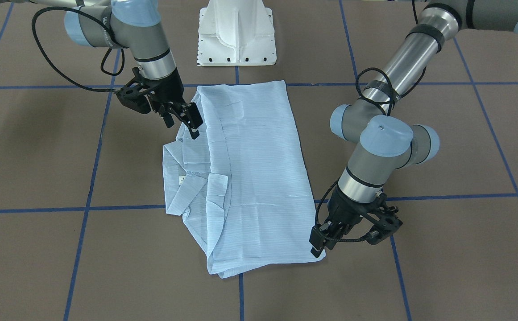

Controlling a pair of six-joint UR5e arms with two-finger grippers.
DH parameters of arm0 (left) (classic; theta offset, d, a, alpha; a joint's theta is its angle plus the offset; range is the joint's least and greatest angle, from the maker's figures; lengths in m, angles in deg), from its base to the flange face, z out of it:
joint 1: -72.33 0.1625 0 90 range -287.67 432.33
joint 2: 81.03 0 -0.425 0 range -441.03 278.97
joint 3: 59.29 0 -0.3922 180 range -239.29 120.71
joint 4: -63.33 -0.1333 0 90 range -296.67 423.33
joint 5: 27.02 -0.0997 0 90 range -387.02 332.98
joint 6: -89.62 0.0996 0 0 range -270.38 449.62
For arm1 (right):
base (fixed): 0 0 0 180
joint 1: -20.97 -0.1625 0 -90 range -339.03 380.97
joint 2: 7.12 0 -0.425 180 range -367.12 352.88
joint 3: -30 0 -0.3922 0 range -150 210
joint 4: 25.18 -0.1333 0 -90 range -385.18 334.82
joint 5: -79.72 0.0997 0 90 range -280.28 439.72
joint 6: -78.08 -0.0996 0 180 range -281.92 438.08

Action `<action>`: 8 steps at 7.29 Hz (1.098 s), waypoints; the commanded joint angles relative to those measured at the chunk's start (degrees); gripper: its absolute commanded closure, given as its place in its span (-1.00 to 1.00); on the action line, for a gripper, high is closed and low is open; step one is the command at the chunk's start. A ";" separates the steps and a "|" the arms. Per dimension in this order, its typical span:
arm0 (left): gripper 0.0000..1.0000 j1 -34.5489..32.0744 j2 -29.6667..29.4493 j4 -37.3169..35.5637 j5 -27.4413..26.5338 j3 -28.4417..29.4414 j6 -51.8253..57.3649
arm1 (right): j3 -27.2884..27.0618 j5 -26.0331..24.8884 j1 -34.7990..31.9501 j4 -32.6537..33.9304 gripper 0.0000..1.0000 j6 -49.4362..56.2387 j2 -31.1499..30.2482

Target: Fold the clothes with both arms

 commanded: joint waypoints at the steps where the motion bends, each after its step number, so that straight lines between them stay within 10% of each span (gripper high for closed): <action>1: -0.09 -3.97 8.21 -0.49 8.80 -12.80 0.11 | 0.55 -1.39 5.90 4.17 -1.00 14.49 0.98; 8: -0.08 -5.93 12.03 -0.66 12.00 -17.09 0.20 | 3.63 -6.32 12.61 12.80 -1.00 48.04 4.33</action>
